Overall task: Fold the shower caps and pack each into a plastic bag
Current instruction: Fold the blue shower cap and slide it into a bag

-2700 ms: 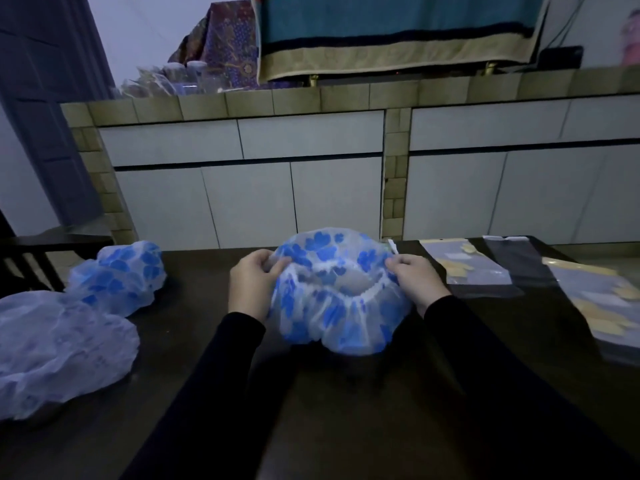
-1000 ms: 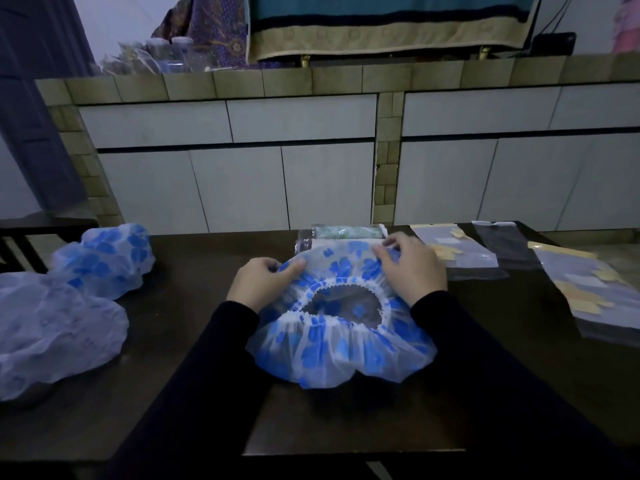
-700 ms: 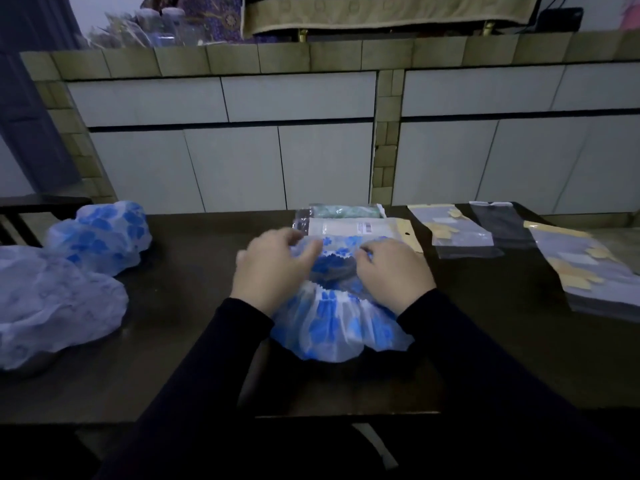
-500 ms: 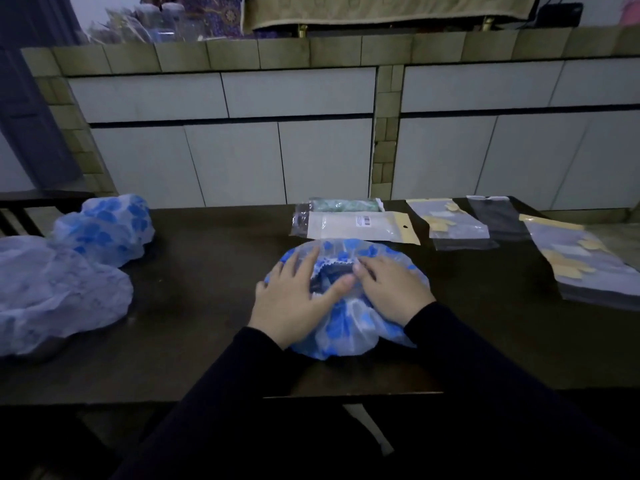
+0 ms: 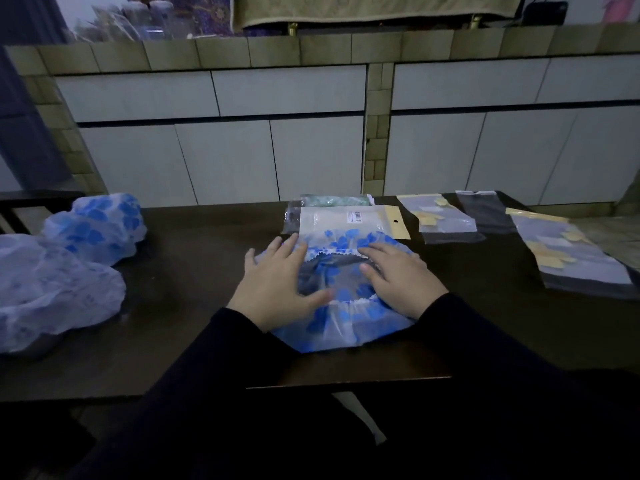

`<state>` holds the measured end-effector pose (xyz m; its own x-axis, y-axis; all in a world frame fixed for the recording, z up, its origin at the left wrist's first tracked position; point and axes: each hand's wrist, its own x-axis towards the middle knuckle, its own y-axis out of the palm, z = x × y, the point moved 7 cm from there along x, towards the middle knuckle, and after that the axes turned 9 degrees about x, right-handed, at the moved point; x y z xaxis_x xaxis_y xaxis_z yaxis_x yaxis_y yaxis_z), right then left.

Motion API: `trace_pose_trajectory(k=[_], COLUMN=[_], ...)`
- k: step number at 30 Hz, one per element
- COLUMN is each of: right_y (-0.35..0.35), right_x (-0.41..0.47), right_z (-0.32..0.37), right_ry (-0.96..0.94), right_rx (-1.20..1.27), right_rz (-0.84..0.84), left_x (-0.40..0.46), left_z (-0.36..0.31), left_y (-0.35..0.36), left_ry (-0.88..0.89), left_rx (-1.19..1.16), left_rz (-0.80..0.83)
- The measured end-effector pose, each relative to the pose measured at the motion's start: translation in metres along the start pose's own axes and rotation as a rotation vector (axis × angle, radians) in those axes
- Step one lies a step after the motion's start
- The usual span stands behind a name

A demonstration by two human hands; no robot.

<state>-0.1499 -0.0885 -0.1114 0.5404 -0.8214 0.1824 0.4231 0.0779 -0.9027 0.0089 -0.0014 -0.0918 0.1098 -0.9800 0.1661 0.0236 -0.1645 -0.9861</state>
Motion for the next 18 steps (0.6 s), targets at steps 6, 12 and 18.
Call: trace_pose_trajectory(k=[6, 12, 18], right_y=[0.030, 0.027, -0.010], right_x=[-0.017, -0.023, -0.008], right_z=[-0.001, -0.003, 0.032], right_ry=[0.061, 0.157, 0.088], right_rx=[-0.070, -0.102, -0.296], right_rz=[0.225, 0.272, 0.151], left_x=[-0.014, -0.008, 0.006], left_z=[-0.012, 0.010, 0.031], left_y=[0.046, 0.046, 0.011], left_ry=[0.007, 0.133, 0.100], left_rx=[-0.080, -0.174, -0.481], left_rz=[0.246, 0.227, 0.058])
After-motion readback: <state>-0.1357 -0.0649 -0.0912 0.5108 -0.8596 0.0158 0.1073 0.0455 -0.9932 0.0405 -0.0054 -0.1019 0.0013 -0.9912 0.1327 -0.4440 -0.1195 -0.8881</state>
